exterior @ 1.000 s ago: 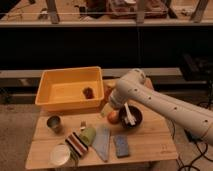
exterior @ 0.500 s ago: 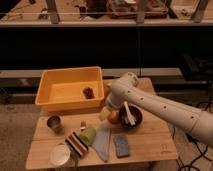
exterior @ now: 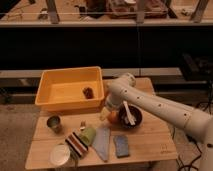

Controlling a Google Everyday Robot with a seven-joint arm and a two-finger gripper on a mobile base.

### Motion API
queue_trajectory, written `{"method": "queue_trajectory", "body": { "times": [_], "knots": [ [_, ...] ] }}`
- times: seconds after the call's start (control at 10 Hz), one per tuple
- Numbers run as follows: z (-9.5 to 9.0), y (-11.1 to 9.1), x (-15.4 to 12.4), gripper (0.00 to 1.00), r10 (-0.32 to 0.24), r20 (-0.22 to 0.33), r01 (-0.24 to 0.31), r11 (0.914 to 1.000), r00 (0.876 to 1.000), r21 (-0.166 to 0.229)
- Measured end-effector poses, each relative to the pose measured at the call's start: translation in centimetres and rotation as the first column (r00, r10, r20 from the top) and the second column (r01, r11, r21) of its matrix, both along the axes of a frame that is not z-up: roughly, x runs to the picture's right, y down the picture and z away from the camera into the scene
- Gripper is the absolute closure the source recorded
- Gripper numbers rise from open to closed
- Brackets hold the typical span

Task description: Place apple in table surface

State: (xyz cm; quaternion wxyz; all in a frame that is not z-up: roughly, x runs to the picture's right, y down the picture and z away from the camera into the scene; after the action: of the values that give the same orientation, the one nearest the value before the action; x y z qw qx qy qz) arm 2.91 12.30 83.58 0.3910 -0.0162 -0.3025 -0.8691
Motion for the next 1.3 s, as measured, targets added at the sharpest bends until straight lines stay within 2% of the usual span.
{"method": "queue_trajectory", "body": {
  "times": [0.3,0.5,0.9,1.1,1.3],
  "knots": [
    [1.3,1.0,0.4,0.20,-0.013,-0.030,0.012,0.9996,0.999,-0.026],
    [1.4,1.4,0.5,0.21,-0.032,-0.051,0.030,0.9990,0.998,-0.034],
    [1.3,1.7,0.1,0.58,-0.051,-0.060,0.049,0.9980,0.997,-0.041],
    [1.1,1.7,-0.5,0.80,-0.068,-0.055,0.066,0.9971,0.996,-0.038],
    [1.1,1.9,-0.7,0.86,-0.074,-0.052,0.072,0.9966,0.996,-0.039]
  ]
}}
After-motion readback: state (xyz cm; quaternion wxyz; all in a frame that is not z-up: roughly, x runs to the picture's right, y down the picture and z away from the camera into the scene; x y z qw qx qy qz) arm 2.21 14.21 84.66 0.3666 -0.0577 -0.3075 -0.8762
